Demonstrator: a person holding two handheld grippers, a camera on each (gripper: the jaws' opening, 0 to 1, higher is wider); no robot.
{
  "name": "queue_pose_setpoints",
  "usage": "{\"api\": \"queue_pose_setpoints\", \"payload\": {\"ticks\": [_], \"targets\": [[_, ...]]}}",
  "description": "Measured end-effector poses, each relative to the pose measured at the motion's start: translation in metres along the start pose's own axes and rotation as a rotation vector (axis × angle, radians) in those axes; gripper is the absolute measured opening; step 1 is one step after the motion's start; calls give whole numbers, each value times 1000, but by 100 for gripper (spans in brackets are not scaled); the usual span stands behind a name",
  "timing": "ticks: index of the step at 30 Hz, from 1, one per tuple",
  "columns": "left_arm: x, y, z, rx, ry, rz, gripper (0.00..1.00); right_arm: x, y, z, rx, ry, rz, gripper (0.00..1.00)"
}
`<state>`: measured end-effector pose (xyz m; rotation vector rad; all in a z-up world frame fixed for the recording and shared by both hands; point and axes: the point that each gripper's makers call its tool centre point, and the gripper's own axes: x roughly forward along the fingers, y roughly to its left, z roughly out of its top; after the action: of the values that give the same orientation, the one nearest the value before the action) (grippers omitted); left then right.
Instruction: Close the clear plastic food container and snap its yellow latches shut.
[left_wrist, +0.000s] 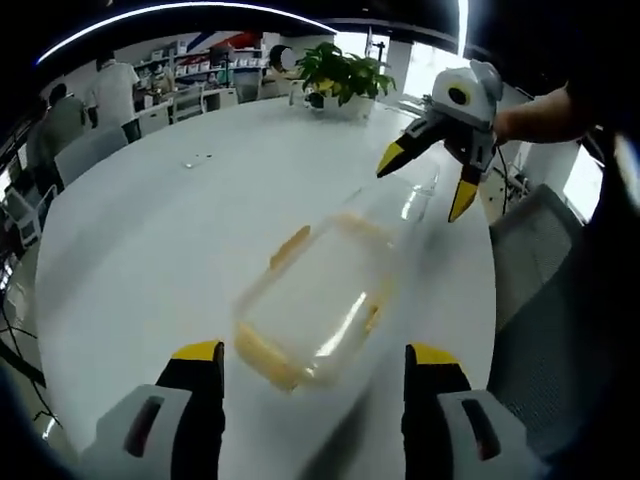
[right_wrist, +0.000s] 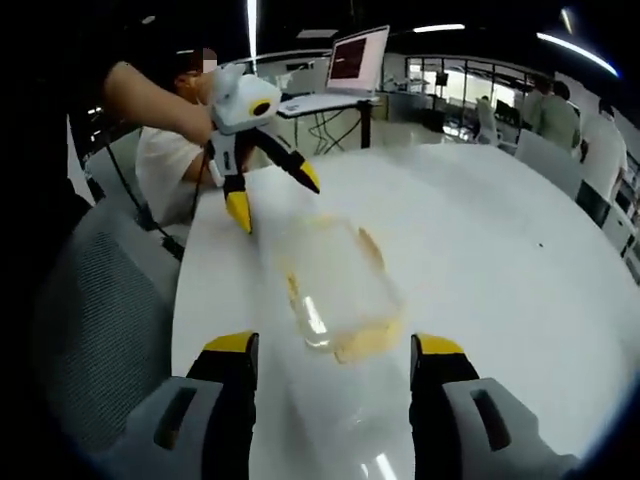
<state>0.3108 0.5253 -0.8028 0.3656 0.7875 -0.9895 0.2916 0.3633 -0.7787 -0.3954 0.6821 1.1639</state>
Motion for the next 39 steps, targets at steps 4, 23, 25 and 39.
{"api": "queue_pose_setpoints", "payload": {"ticks": [4,23,25,39], "targets": [[4,6,-3,41,34,-20,67,9,-3,-1,-7,39,21,60],[17,23,-22,177,175,-96,56,36,-14,-19,-167,229,85,53],[17,24,-22,220,185,-100,56,38,-16,-19,-168,231,90,53],[29,25,-17,427,257,-139,46,44,-23,-33,-247,326,117,52]]}}
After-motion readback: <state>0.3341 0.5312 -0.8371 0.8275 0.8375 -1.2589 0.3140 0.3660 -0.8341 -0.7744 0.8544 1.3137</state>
